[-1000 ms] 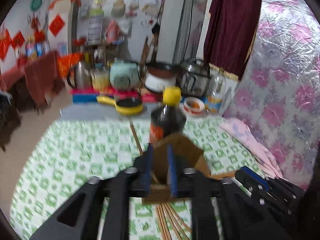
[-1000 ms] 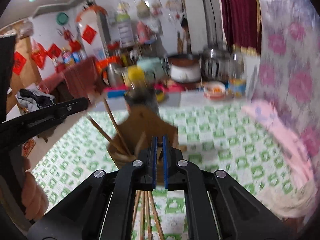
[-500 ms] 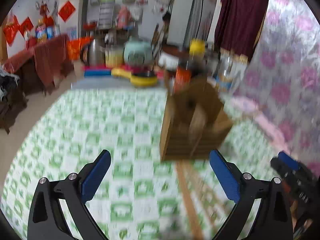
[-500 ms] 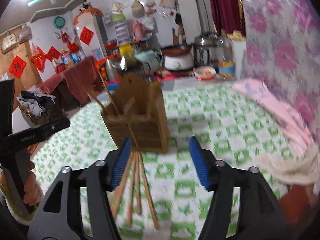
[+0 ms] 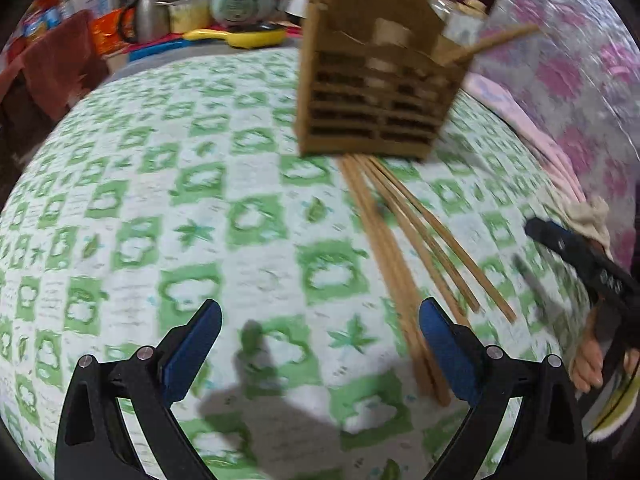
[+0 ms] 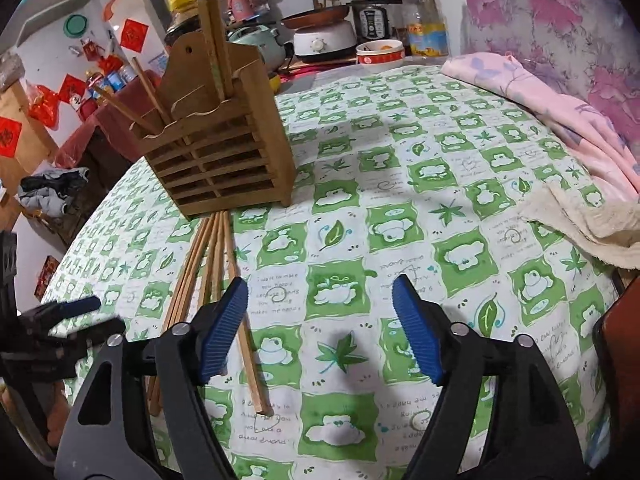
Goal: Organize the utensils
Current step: 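Move both open grippers back down toward the remaining chopsticks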
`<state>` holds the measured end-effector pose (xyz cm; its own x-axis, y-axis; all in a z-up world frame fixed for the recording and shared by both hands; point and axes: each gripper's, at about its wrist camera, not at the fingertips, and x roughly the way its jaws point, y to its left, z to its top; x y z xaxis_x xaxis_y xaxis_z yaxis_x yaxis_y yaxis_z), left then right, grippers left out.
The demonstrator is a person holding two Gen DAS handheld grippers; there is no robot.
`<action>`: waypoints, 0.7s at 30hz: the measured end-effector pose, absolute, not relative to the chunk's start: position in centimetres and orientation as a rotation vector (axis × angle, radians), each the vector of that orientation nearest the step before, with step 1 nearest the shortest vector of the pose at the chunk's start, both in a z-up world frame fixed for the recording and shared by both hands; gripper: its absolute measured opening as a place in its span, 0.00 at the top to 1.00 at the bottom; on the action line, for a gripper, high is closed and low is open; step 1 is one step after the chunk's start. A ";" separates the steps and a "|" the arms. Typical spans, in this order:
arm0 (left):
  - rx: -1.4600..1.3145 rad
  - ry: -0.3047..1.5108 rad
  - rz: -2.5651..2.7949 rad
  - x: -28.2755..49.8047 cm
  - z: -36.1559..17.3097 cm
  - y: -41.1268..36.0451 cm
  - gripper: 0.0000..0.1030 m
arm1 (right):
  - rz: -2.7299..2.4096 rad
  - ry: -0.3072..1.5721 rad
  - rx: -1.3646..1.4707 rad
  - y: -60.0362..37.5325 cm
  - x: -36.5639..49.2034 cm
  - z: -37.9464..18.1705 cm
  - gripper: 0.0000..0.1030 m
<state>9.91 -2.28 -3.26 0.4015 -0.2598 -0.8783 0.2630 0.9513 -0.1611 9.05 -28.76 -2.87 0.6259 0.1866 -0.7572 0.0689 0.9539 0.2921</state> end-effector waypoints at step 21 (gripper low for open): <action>0.139 1.183 -0.353 9.9 -5.8 -5.2 0.06 | 0.046 0.941 0.336 -29.3 9.6 -3.9 0.24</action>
